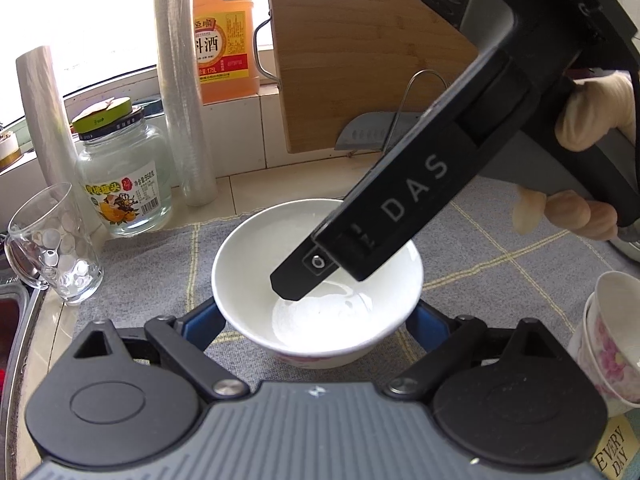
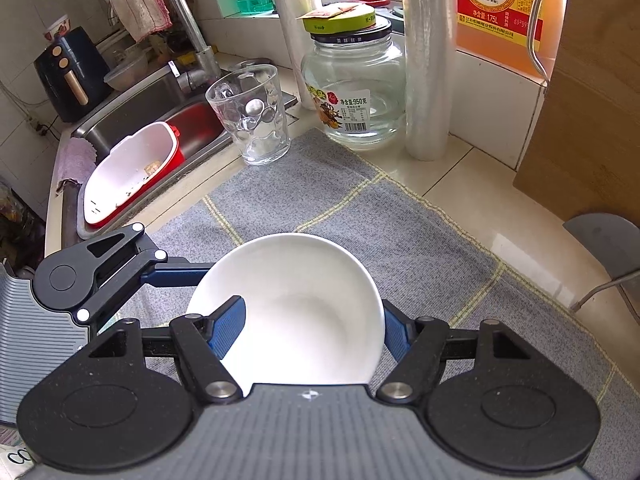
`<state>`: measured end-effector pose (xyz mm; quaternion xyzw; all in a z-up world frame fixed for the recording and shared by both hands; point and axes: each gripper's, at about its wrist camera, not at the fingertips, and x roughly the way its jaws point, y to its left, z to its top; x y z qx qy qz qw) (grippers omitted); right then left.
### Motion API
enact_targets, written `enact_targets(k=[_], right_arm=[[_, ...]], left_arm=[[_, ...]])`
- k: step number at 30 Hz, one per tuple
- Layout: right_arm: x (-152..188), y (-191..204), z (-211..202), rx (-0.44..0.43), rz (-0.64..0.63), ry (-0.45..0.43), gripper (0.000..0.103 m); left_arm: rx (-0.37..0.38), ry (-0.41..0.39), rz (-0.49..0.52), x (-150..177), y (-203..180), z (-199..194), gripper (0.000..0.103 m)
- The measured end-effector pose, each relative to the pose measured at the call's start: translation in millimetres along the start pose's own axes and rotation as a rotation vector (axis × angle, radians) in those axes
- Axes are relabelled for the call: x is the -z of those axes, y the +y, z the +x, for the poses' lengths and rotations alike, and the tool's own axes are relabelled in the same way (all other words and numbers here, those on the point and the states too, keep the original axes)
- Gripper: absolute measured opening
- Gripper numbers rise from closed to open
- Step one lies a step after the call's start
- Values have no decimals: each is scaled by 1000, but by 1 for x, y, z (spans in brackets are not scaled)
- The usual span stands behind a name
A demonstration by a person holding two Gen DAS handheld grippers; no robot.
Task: Organize plates and bowls
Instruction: 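Lift the bowl with the right gripper and carry it over the two-bowl stack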
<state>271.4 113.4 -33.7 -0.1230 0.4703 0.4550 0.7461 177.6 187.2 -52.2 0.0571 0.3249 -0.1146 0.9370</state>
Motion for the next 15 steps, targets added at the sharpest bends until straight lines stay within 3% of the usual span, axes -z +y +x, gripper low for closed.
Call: enact_targets(k=[15], right_arm=[[35, 24, -47, 18, 9, -48, 77]], left_arm=[[59, 4, 31, -1, -31, -43, 95]])
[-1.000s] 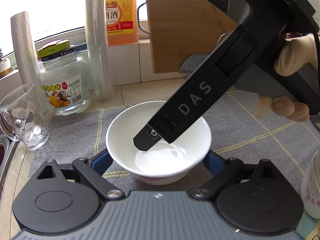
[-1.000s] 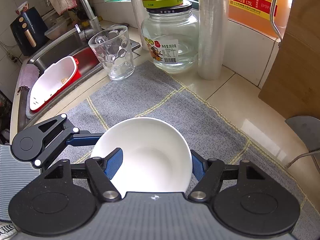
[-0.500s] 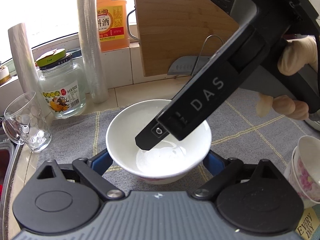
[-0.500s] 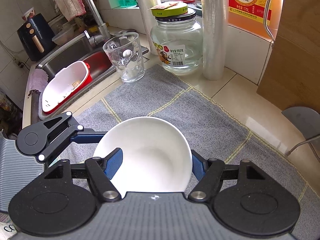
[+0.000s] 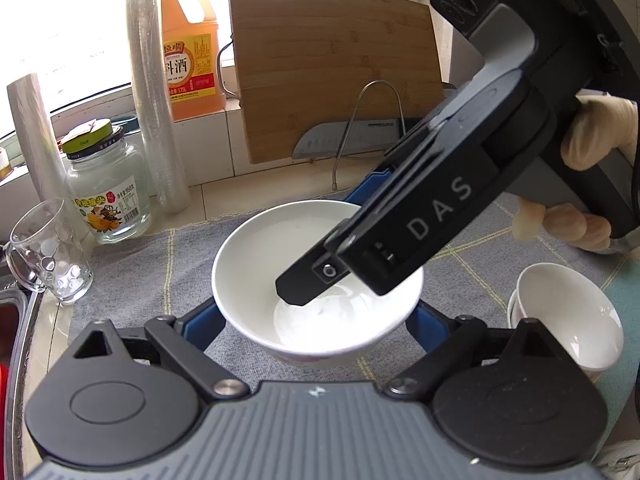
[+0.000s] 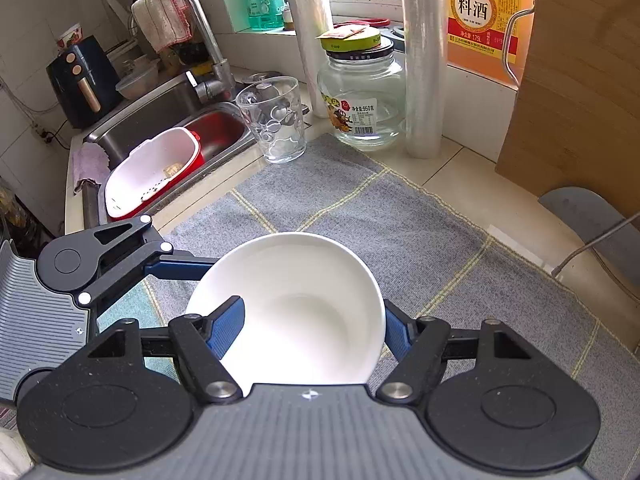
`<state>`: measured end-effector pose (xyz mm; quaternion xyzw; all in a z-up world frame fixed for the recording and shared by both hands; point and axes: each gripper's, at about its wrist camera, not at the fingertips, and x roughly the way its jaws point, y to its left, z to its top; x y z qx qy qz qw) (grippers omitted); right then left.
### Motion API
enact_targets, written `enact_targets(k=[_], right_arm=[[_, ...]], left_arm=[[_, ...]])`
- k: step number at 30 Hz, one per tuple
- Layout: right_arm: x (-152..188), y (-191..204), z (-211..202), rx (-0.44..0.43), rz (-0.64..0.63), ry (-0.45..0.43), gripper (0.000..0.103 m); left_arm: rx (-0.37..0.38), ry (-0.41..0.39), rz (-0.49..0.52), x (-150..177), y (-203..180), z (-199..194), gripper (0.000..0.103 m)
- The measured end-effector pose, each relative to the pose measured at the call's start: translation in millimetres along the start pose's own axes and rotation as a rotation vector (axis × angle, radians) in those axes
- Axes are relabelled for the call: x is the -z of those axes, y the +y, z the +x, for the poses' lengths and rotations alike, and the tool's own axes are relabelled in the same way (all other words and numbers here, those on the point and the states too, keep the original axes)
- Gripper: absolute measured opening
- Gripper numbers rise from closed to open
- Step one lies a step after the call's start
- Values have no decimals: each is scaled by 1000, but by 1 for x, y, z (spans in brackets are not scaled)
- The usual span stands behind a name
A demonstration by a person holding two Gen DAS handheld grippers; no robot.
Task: Organize plates and bowls
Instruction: 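Lift the bowl with the right gripper and carry it over the two-bowl stack, then lower the bowl onto the bowl stack and open the right gripper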
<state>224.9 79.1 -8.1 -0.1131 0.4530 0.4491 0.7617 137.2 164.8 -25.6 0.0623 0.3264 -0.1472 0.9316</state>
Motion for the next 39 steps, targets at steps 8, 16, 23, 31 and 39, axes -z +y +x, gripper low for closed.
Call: enact_targets(k=[8, 16, 23, 31, 39], right_arm=[[26, 10, -27, 4, 28, -21, 77], [55, 18, -60, 33, 48, -40, 77], [78, 18, -93, 84, 68, -63, 77], [109, 11, -122, 153, 133, -82, 77], [136, -1, -133, 190, 208, -80, 77]], left_arm=[[26, -7, 40, 3, -21, -25, 95], [70, -23, 77, 2, -46, -44, 95], [127, -39, 117, 1, -70, -51, 95], [200, -46, 165, -1, -96, -47, 95], [262, -20, 202, 1, -119, -32, 95]])
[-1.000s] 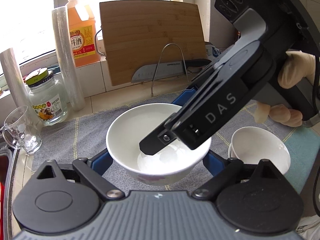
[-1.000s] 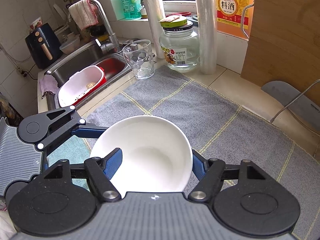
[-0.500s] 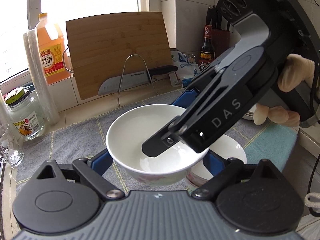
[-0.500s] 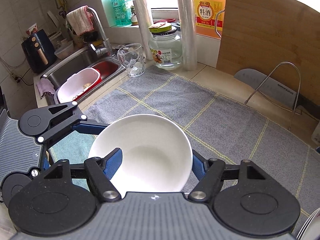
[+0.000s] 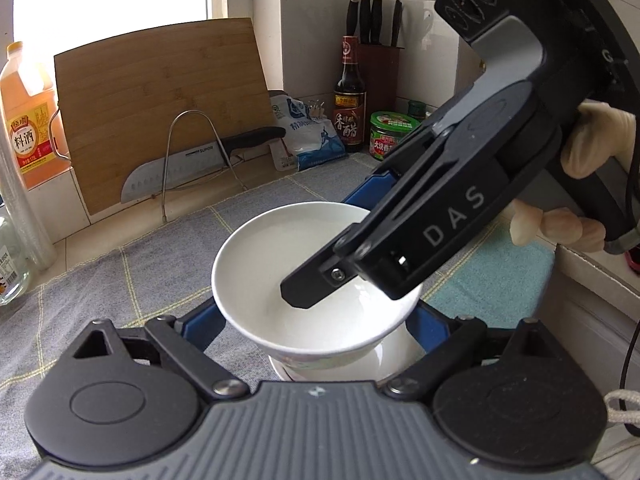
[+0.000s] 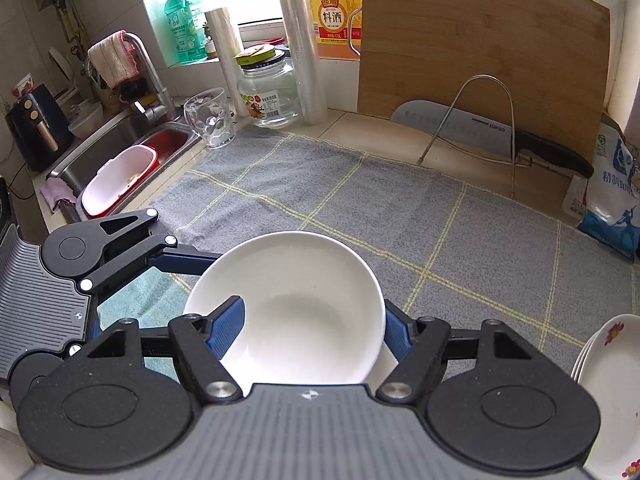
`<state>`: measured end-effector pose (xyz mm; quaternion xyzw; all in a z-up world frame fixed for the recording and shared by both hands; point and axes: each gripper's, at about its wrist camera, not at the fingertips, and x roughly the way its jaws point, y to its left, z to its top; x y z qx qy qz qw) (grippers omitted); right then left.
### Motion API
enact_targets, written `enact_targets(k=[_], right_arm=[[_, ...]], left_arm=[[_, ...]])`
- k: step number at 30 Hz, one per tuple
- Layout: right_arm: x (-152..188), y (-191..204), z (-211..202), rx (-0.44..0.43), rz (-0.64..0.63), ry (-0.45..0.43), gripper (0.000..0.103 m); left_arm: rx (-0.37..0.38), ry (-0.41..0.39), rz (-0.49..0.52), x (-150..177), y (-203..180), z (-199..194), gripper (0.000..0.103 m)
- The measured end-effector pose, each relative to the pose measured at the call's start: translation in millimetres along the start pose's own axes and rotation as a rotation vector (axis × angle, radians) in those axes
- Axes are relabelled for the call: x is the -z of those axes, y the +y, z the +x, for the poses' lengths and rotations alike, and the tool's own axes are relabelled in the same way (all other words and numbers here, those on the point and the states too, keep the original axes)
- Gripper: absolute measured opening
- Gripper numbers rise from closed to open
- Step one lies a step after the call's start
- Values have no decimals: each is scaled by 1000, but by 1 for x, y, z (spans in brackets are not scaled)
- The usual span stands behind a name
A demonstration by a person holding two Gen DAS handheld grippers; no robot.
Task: Organize plates and bowls
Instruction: 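Lower the bowl onto the bowl stack and open the right gripper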
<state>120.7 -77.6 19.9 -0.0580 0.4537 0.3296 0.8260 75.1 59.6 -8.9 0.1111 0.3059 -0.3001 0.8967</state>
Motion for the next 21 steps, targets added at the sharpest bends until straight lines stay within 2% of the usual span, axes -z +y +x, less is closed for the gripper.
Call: enact_targets(k=[21], right_arm=[[17, -15, 10, -14, 58, 25, 77]], left_arm=[[43, 65, -12, 4, -8, 21, 95]])
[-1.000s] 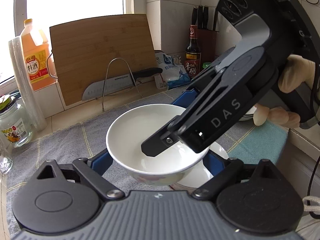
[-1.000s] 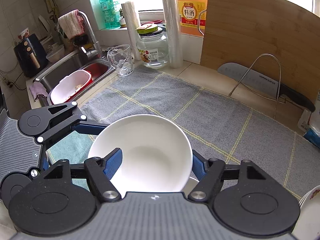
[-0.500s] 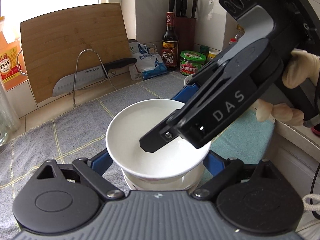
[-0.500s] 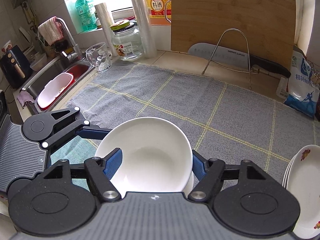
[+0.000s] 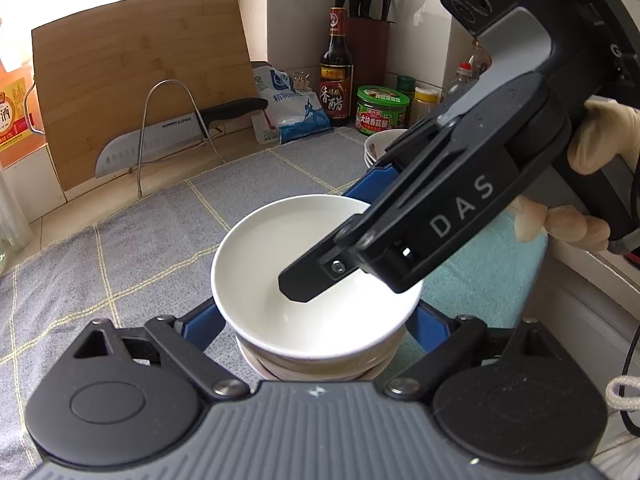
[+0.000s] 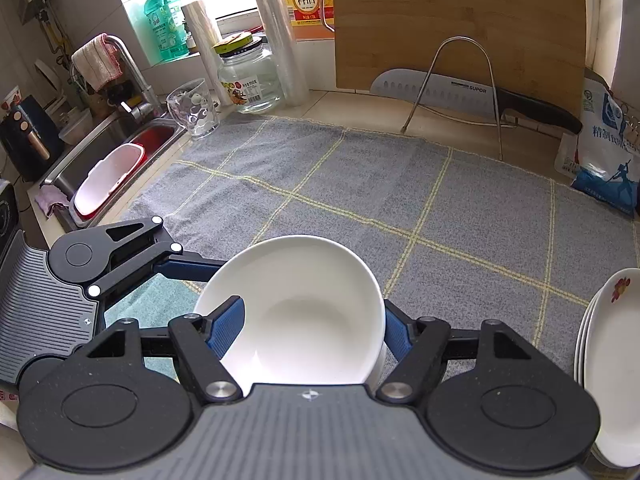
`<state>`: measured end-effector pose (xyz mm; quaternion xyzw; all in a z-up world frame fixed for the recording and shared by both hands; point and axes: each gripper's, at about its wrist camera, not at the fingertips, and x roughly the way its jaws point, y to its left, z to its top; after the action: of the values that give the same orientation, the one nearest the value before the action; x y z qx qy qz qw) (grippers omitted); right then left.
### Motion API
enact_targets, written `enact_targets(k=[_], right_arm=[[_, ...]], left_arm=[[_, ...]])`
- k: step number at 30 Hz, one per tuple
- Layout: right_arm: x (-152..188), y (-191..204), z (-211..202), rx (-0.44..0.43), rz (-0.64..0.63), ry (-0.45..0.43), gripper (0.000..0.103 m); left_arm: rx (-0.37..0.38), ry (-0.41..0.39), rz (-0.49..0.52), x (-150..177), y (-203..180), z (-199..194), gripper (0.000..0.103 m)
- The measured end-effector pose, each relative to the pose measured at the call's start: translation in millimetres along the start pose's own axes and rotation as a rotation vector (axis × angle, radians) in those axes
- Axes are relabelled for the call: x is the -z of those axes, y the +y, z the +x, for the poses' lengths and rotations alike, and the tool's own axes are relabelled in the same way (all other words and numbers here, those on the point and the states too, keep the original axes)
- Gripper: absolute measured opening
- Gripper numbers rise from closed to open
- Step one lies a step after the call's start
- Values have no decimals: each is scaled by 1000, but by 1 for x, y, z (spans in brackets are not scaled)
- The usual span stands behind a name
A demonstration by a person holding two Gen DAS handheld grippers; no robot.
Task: Organize plates and bowls
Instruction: 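Lower the bowl onto the bowl stack and open the right gripper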
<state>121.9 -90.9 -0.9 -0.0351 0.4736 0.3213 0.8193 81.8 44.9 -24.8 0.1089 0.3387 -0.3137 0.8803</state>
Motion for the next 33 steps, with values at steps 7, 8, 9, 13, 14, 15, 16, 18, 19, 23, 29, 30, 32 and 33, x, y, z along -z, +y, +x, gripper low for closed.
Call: enact_targets(k=[7, 8, 9, 13, 14, 15, 16, 18, 19, 23, 29, 30, 32, 33], right_arm=[[2, -2, 2, 0, 11, 4, 77], [2, -2, 2, 1, 11, 4, 77], [2, -2, 2, 2, 11, 4, 77], [2, -3, 3, 2, 14, 2, 77], [2, -3, 3, 2, 13, 2, 77], [2, -3, 4, 2, 13, 1, 77], [3, -3, 4, 2, 15, 1, 77], [3, -3, 4, 3, 15, 2, 77], [3, -3, 4, 1, 17, 3, 77], [4, -3, 7, -2, 13, 13, 82], [1, 3, 3, 0, -19, -8, 101], [0, 3, 1, 10, -26, -16, 103], [-1, 3, -3, 21, -34, -31, 103], [-1, 3, -6, 30, -39, -40, 103]], left_arm=[[7, 11, 7, 0, 0, 4, 95], [6, 11, 10, 0, 0, 4, 95], [6, 11, 12, 0, 0, 5, 95], [6, 11, 13, 0, 1, 5, 95], [4, 13, 14, 1, 1, 5, 95], [4, 14, 15, 1, 1, 6, 96], [6, 14, 12, 1, 1, 6, 96], [9, 15, 10, 1, 2, 6, 96], [10, 15, 9, 1, 1, 7, 97], [17, 17, 6, 1, 2, 8, 99], [34, 16, 9, 3, 4, 7, 100], [35, 14, 15, 3, 4, 6, 100], [37, 9, 29, 3, 4, 2, 100], [38, 6, 36, 4, 5, 0, 100]])
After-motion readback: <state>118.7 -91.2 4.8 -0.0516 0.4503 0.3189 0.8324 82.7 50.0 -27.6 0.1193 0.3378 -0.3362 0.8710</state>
